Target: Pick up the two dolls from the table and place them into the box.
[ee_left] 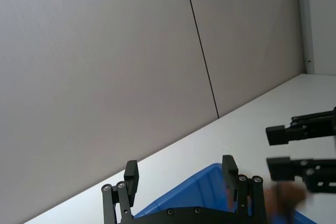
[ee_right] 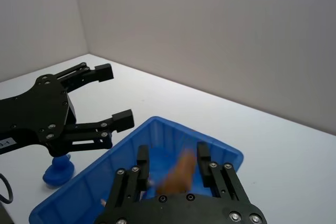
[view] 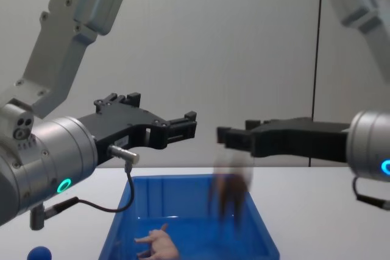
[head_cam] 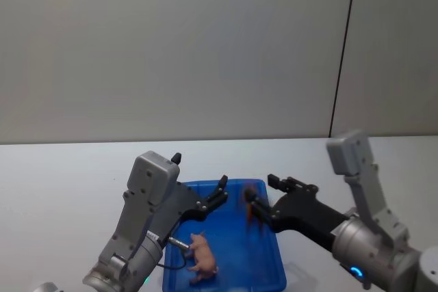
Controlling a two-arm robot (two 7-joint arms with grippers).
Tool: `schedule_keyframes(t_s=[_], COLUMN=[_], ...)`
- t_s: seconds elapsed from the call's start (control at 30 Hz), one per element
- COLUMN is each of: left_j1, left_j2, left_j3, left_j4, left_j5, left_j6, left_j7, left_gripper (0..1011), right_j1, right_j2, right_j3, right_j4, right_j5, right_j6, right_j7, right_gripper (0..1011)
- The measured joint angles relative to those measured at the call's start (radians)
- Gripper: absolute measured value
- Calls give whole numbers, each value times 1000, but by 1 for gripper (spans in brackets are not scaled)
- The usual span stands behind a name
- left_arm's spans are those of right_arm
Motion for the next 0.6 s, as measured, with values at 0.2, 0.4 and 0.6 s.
schedule_keyframes(t_s=[0.2,0.4,0.6], left_j1=[0,0,0], left_j2=[0,0,0], left_j3=[0,0,0], left_j4=[0,0,0], left_j5=[0,0,0], left_j6=[0,0,0], left_j7=[0,0,0], left_gripper=[1002,1002,1002], right_j1=[26,37,34], right_j2=[-23,-28,-12], right_j3=[-16,-20,-9], right_j4=[45,66,65], right_j5=[-16,-27,-28], right_j6=[21,26,24], right_j7=[23,33,36], right_gripper=[717,886,1001])
